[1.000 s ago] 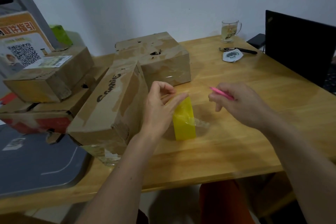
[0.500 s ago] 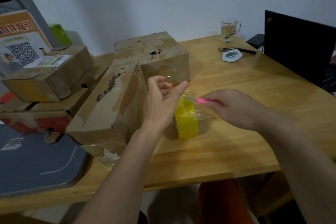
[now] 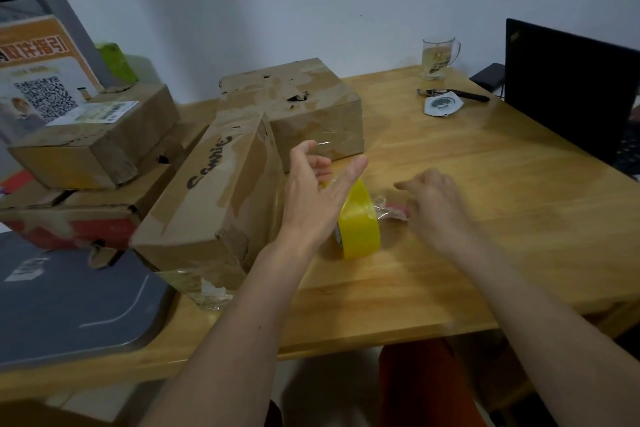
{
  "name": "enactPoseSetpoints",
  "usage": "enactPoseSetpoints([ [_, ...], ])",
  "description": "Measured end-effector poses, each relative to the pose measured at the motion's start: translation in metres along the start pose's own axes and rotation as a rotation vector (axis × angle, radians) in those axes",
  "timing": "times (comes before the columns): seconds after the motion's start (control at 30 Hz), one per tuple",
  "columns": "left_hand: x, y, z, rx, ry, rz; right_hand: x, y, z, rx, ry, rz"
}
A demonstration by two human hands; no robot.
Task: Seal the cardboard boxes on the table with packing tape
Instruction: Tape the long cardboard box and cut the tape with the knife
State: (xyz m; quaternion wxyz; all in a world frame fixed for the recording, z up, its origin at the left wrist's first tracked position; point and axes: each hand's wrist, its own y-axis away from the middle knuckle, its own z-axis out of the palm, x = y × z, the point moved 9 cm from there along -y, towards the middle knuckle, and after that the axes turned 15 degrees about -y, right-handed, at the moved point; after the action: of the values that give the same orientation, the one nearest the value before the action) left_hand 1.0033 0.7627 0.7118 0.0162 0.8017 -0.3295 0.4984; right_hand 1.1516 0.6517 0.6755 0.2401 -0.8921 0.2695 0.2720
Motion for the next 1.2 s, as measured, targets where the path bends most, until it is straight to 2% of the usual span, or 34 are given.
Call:
enactPoseSetpoints([
  [0.07,-0.001,-0.001,0.000,0.005,-0.011,0.002,-0.026,0.007,-0.027,0.086,-0.564,-0.124],
  [0.1,-0.002,-0.002,0.000,0.007,-0.013,0.004,-0.046,0.013,-0.031,0.014,-0.765,-0.212],
  [0.13,-0.002,-0.002,0.000,0.007,-0.016,0.007,-0.065,0.020,-0.028,-0.104,-0.802,-0.274],
  [0.17,-0.004,-0.002,0.001,0.005,-0.020,0.013,-0.078,0.027,-0.018,-0.223,-0.738,-0.296],
  [0.23,-0.006,-0.001,0.001,0.005,-0.026,0.026,-0.083,0.034,-0.001,-0.307,-0.582,-0.265],
  [0.33,-0.012,-0.001,0.001,0.024,-0.044,0.028,-0.078,0.033,-0.007,-0.192,-0.665,-0.209],
  [0.4,-0.015,0.000,0.000,0.025,-0.080,0.037,-0.075,0.034,-0.008,-0.189,-0.773,-0.203],
  [0.53,-0.019,-0.001,0.003,-0.006,-0.114,0.046,-0.061,0.033,-0.018,-0.165,-1.138,-0.128],
  [0.73,-0.021,-0.003,0.001,0.023,-0.176,-0.013,-0.019,0.024,-0.042,0.087,-1.581,0.081],
  [0.8,-0.018,-0.003,0.000,0.027,-0.243,-0.011,-0.008,0.021,-0.051,0.147,-1.484,0.103],
  [0.9,-0.015,-0.003,-0.002,0.031,-0.274,-0.011,-0.001,0.021,-0.044,0.059,-1.228,0.151],
  [1.0,-0.013,-0.002,-0.004,0.052,-0.280,0.005,0.009,0.025,-0.034,0.027,-1.108,0.216],
  [1.13,-0.008,0.000,-0.005,0.072,-0.306,0.022,0.027,0.027,-0.065,0.322,-1.228,0.203],
  [1.2,-0.008,-0.001,-0.006,0.074,-0.310,0.017,0.025,0.029,-0.074,0.396,-1.276,0.167],
])
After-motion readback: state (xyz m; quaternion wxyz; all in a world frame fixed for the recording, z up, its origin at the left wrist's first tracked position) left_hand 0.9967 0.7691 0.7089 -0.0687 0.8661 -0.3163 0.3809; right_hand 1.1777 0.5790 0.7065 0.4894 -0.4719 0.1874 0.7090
